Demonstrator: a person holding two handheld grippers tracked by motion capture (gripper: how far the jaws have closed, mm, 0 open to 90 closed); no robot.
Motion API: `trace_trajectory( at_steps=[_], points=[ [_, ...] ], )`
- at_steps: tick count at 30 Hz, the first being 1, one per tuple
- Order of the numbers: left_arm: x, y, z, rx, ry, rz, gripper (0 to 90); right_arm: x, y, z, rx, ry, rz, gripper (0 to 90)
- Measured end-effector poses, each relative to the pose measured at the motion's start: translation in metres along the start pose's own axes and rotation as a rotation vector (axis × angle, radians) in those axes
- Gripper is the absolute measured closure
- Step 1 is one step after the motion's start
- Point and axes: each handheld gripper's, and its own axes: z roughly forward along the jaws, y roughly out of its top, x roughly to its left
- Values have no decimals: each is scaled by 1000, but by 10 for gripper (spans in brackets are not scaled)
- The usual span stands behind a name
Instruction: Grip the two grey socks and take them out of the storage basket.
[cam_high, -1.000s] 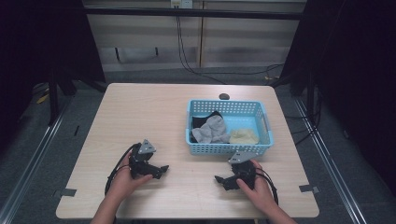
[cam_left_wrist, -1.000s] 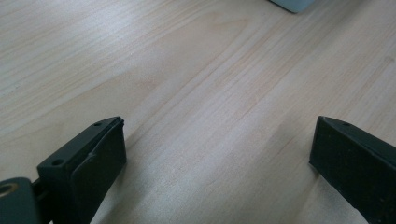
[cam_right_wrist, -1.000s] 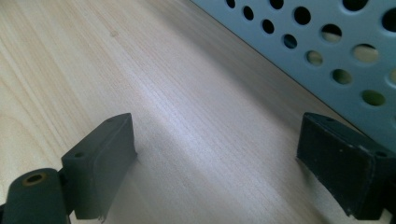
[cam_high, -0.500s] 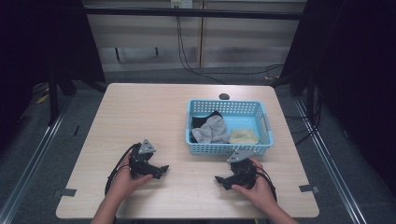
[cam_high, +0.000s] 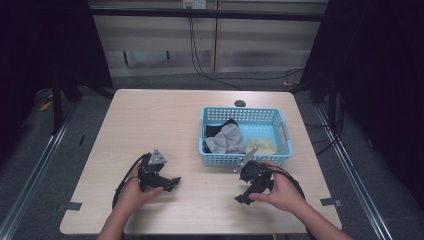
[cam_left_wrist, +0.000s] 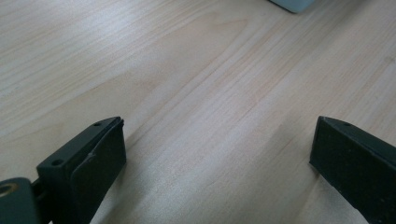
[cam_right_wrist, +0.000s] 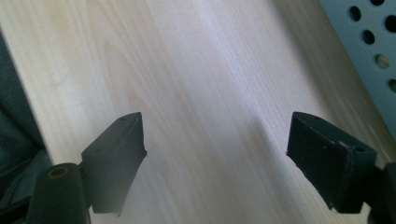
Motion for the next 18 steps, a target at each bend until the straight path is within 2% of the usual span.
trace_trajectory(
  at_steps=[3, 4, 5, 6, 7, 10, 12, 15, 18],
  points=[
    [0, 0, 0, 0, 0, 0, 29, -2, 6, -8, 36, -2, -19, 196],
    [0, 0, 0, 1, 0, 1, 29, -4, 14, -17, 63, 1, -29, 212],
    [0, 0, 0, 1, 0, 1, 29, -4, 14, -17, 63, 1, -29, 212],
    [0, 0, 0, 0, 0, 1, 29, -6, 21, -27, 76, 5, -40, 219],
    [0, 0, 0, 0, 0, 0, 29, -7, 25, -32, 77, 4, -55, 229],
    [0, 0, 0, 0, -1, 0, 29, -9, 33, -42, 74, 12, -53, 234],
    [0, 0, 0, 0, -1, 0, 28, -15, 46, -54, 76, 8, -61, 242],
    [0, 0, 0, 1, 0, 1, 28, -19, 55, -60, 77, 1, -70, 249],
    [0, 0, 0, 1, -1, 2, 28, -32, 73, -65, 71, -18, -62, 253]
  ],
)
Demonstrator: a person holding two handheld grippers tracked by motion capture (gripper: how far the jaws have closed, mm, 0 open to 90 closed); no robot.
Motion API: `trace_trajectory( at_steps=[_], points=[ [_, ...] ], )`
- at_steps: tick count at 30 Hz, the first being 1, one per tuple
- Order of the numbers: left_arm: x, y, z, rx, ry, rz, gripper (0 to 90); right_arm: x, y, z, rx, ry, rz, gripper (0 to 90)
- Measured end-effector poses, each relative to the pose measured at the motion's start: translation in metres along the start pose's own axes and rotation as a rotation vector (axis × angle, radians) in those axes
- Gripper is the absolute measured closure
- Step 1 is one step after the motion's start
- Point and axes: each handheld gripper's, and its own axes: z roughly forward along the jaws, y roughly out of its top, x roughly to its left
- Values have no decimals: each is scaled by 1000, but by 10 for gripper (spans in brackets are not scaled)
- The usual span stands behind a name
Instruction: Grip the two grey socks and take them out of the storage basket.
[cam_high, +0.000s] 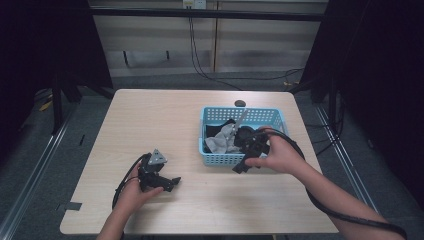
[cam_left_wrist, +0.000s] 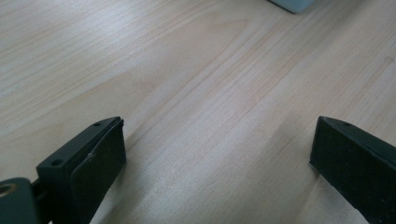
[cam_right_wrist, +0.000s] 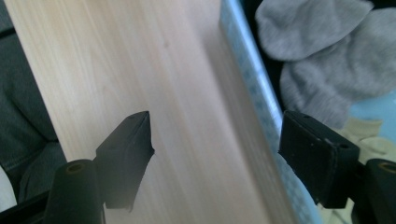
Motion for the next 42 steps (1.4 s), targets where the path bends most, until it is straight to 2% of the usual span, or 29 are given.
trace_trajectory(
  at_steps=[1, 2, 3, 4, 5, 6, 7, 10, 11, 15, 16, 17, 18, 19, 25, 29, 32, 34, 36, 37, 38, 39, 40, 42],
  points=[
    [0, 0, 0, 0, 0, 0, 28, 0, 0, 0, 0, 0, 0, 253],
    [0, 0, 0, -4, 2, -6, 28, -10, 8, -1, -9, 7, 4, 254],
    [0, 0, 0, -4, 2, -6, 28, -10, 8, -1, -9, 7, 4, 254],
    [-1, 0, 1, -9, 2, -10, 28, -21, 16, -1, -20, -1, 22, 259],
    [-1, 0, 1, -9, 2, -10, 28, -21, 16, -1, -20, -1, 22, 259],
    [-1, 0, 1, -9, 0, -14, 28, -32, 23, 1, -27, 0, 42, 262],
    [-1, 0, 0, -8, 3, -9, 28, -38, 26, 2, -27, -17, 49, 262],
    [-1, 0, 0, -8, 3, -9, 28, -53, 36, 8, -25, -30, 83, 264],
    [-1, 0, 0, -8, 3, -9, 28, -53, 36, 8, -25, -30, 83, 264],
    [0, 0, 1, -7, 5, -5, 28, -71, 47, 27, -13, -39, 108, 273],
    [-1, 0, 1, -11, 5, -10, 28, -75, 50, 38, 9, -49, 111, 281],
    [-1, 0, 1, -11, 5, -10, 28, -75, 50, 38, 9, -49, 111, 281],
    [-1, 0, 1, -9, 8, -10, 28, -79, 53, 48, 14, -47, 123, 281],
    [-1, 0, 1, -9, 8, -10, 28, -79, 53, 48, 14, -47, 123, 281],
    [-1, 0, 1, -6, 1, -10, 25, -89, 56, 79, 17, -22, 146, 280],
    [-1, 0, 1, -5, -1, -8, 22, -91, 58, 90, 37, -24, 152, 262],
    [-1, 0, 1, -4, 0, -3, 21, -92, 60, 99, 35, -3, 164, 278],
    [-1, 0, 1, -4, 0, -2, 20, -92, 61, 103, 40, -2, 166, 322],
    [-1, 0, 1, -4, 0, -2, 20, -92, 60, 106, 49, 1, 165, 408],
    [0, 0, 1, -4, 0, -2, 20, -93, 60, 108, 67, -1, 158, 493],
    [0, 0, 1, -4, 0, -2, 20, -93, 58, 106, 77, -3, 146, 692],
    [0, 0, 1, -4, 0, -2, 20, -93, 58, 106, 77, -3, 146, 692],
    [0, 0, 1, -4, -1, -2, 19, -94, 57, 104, 73, 54, 144, 827],
    [0, 0, 1, -4, -1, -1, 19, -90, 58, 103, 107, 46, 115, 848]
  ],
)
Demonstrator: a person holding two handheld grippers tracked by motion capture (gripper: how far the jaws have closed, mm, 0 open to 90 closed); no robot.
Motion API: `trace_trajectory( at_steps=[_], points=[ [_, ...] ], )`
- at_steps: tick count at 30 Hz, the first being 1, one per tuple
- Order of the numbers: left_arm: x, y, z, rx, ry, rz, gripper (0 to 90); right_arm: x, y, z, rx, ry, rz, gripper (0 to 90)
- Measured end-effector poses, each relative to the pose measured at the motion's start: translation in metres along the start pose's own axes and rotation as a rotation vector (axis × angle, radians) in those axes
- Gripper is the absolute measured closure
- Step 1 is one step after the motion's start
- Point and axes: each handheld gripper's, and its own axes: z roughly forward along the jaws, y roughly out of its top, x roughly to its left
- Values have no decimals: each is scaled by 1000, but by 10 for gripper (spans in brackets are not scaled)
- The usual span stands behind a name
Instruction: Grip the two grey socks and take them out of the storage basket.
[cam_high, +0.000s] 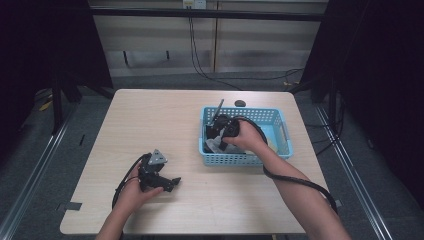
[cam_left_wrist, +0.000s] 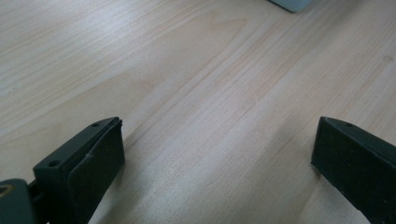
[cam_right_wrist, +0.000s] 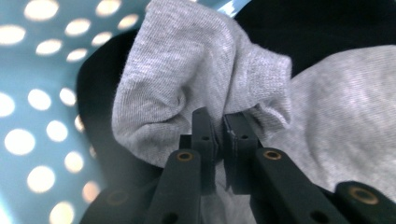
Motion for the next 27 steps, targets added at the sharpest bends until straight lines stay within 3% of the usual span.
trace_trajectory(
  at_steps=[4, 13, 27],
  points=[
    [0, 0, 0, 1, -2, -5, 19, 5, 2, -6, 22, -29, -26, 858],
    [0, 0, 0, 0, -2, -1, 19, -1, -4, -32, 24, -53, -23, 861],
    [0, 0, 0, 4, -7, 0, 18, -10, -13, -90, -6, -70, -3, 862]
  ],
)
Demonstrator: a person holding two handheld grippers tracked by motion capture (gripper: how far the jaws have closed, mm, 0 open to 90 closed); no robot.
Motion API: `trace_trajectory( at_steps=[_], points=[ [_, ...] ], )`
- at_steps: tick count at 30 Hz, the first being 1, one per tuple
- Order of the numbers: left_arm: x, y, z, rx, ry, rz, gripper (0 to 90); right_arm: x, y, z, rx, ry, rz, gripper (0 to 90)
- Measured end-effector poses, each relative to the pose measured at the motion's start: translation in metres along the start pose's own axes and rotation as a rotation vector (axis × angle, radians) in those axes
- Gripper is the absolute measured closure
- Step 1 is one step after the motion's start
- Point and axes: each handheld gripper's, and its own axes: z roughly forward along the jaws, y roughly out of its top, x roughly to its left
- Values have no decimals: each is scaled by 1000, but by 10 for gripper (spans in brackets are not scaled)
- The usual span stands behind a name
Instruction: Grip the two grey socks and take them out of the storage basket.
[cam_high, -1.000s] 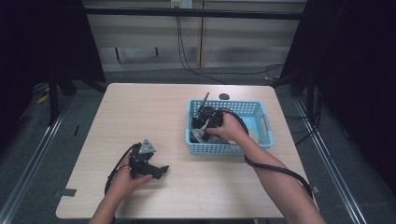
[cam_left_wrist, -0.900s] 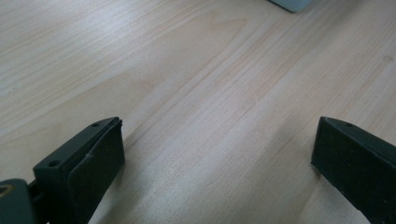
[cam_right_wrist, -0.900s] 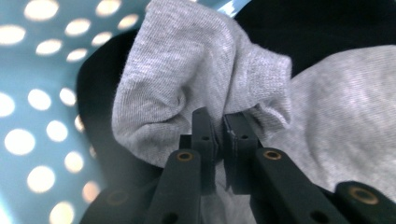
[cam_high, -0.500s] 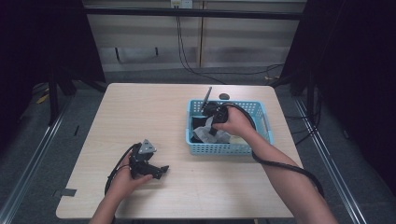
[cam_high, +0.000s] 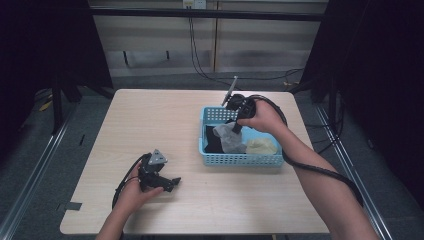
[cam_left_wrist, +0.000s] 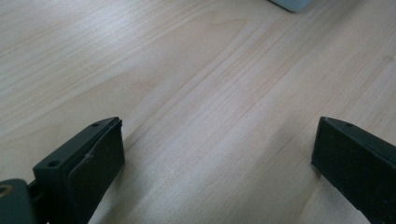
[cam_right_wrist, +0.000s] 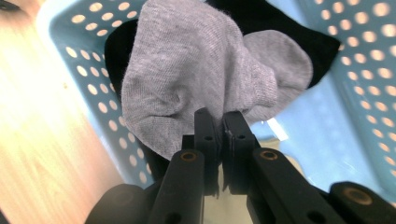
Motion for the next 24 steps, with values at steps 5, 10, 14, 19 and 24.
trace_trajectory(
  at_steps=[5, 10, 14, 19, 24],
  points=[
    [0, 0, 0, 1, 1, -1, 18, -1, -2, -15, 1, -11, -10, 862],
    [0, 0, 0, 1, 3, 0, 18, 2, -7, -30, -6, -22, -21, 862],
    [0, 0, 0, 1, 3, -1, 19, 7, -13, -40, -19, -28, -33, 862],
    [0, 0, 0, 1, 3, -1, 18, 17, -23, -57, -33, -33, -54, 861],
    [0, 0, 0, 0, 3, 1, 18, 25, -32, -64, -36, -29, -81, 861]
  ],
)
